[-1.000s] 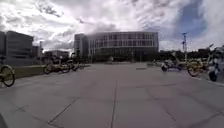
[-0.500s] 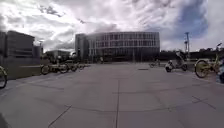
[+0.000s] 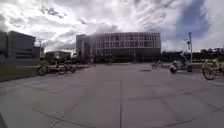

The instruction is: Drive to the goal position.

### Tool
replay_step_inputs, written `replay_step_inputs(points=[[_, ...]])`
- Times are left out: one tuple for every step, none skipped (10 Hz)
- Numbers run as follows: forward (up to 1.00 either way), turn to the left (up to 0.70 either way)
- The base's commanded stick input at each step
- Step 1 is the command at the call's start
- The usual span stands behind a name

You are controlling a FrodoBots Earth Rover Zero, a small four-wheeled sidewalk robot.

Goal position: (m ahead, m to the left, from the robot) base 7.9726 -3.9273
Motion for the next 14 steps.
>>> replay_step_inputs(points=[[0.70, 0.01], [0.70, 0.01], [0.70, 0.01], [0.70, 0.01], [0.70, 0.01], [0.70, 0.01], [0.70, 0.01], [0.70, 0.01], [0.70, 0.01], [0.70, 0.01], [0.70, 0.01], [0.70, 0.01], [0.70, 0.01], [0.70, 0.01]])
